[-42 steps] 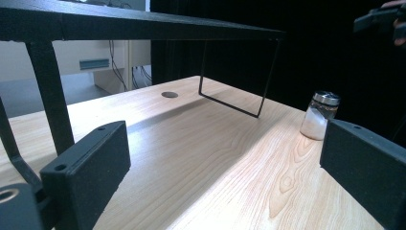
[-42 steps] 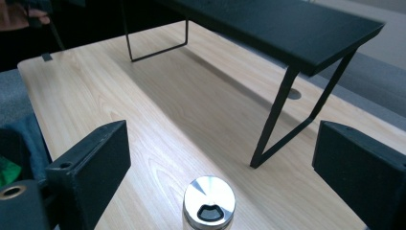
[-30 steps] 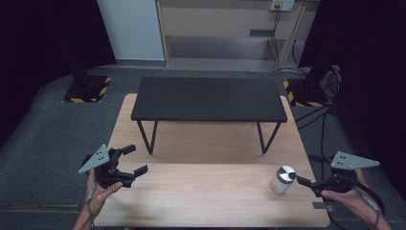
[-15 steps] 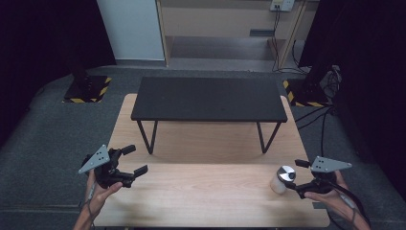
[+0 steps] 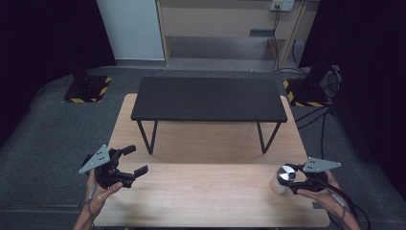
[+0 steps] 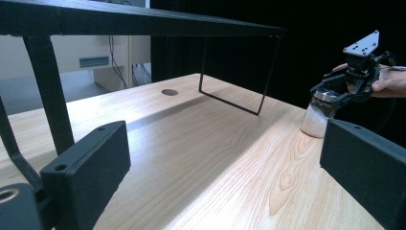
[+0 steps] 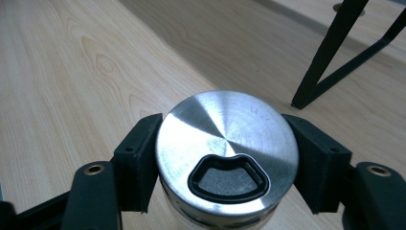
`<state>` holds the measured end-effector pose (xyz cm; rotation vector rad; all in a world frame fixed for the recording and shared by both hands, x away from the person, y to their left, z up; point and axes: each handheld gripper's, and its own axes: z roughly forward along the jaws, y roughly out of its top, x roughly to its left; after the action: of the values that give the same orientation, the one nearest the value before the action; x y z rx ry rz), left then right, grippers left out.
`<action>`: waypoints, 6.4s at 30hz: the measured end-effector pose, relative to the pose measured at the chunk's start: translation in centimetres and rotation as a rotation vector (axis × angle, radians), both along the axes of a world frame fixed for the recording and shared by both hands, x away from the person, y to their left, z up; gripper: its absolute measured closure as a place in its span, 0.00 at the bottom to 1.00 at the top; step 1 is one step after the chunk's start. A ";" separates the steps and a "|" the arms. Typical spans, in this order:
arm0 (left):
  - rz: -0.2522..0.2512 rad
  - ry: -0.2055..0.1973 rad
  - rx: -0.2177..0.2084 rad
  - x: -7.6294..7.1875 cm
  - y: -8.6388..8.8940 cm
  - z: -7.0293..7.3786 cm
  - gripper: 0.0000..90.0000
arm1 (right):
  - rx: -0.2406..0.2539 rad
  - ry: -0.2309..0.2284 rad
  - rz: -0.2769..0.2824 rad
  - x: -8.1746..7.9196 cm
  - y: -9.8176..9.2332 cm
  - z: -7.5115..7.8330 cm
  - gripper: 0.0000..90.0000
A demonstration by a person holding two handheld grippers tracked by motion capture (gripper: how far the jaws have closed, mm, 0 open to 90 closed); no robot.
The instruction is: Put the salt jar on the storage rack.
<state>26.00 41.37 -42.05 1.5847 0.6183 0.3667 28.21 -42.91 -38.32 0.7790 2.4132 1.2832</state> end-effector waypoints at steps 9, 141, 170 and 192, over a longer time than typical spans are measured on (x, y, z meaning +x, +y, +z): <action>0.001 0.001 0.000 0.0 0.0 0.0 0.02 | -0.007 -0.011 -0.022 -0.6 0.3 0.0 0.38; 0.004 0.035 0.036 -0.3 0.2 0.0 0.02 | 0.366 -0.271 -0.040 -0.1 7.4 13.8 0.07; -0.003 0.019 0.030 -0.2 0.3 0.1 0.03 | 0.334 -0.220 -0.077 0.3 9.0 10.1 0.07; 0.002 0.029 0.018 0.0 0.5 -0.1 0.02 | 0.321 -0.210 -0.063 0.7 9.5 9.7 0.08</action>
<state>25.95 41.87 -42.20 1.6091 0.6409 0.3525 28.90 -33.37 -28.65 0.7510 2.0307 1.6610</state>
